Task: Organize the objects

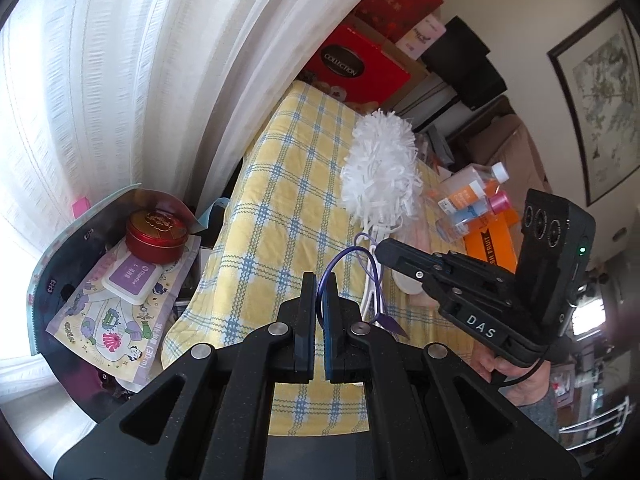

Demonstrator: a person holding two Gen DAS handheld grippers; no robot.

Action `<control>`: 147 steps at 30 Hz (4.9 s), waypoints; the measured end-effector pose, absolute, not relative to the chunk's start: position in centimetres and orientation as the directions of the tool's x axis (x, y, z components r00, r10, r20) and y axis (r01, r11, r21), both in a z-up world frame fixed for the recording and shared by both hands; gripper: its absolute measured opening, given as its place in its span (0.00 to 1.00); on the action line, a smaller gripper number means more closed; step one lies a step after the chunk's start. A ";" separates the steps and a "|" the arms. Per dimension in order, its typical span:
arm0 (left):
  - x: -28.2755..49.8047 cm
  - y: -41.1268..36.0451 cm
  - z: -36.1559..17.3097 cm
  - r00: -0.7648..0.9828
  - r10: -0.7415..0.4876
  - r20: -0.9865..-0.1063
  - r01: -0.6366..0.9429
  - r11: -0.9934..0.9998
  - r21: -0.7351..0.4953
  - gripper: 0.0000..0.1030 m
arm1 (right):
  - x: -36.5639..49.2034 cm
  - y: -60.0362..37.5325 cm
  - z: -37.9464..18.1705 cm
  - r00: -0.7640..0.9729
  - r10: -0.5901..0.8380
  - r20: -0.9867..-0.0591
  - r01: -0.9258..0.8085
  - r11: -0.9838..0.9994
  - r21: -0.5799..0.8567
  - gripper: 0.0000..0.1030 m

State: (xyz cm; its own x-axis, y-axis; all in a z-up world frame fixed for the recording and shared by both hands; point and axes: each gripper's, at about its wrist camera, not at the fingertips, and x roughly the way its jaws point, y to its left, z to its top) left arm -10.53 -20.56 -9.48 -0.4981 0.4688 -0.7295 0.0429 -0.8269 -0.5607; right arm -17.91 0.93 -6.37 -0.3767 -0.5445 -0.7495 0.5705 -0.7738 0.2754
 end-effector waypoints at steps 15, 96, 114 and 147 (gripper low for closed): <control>-11.0 -18.1 -9.0 -0.477 0.455 -0.752 0.015 -0.851 -0.525 0.02 | -17.4 -0.3 -8.0 -0.363 -0.454 -0.814 0.575 -0.796 0.187 0.15; -12.8 -0.3 6.4 -0.538 0.554 -0.635 -0.346 -0.832 -0.433 0.02 | -11.7 21.5 4.5 -0.684 -0.448 -0.576 0.324 -0.894 0.311 0.07; -11.3 -8.8 2.7 -0.607 0.450 -0.655 -0.177 -0.880 -0.441 0.02 | -14.7 12.4 -5.8 -0.452 -0.432 -0.780 0.460 -0.862 0.210 0.50; -12.0 -11.2 0.1 -0.578 0.491 -0.652 -0.155 -0.850 -0.503 0.02 | -15.8 8.4 -9.7 -0.316 -0.407 -0.857 0.689 -0.719 0.087 0.32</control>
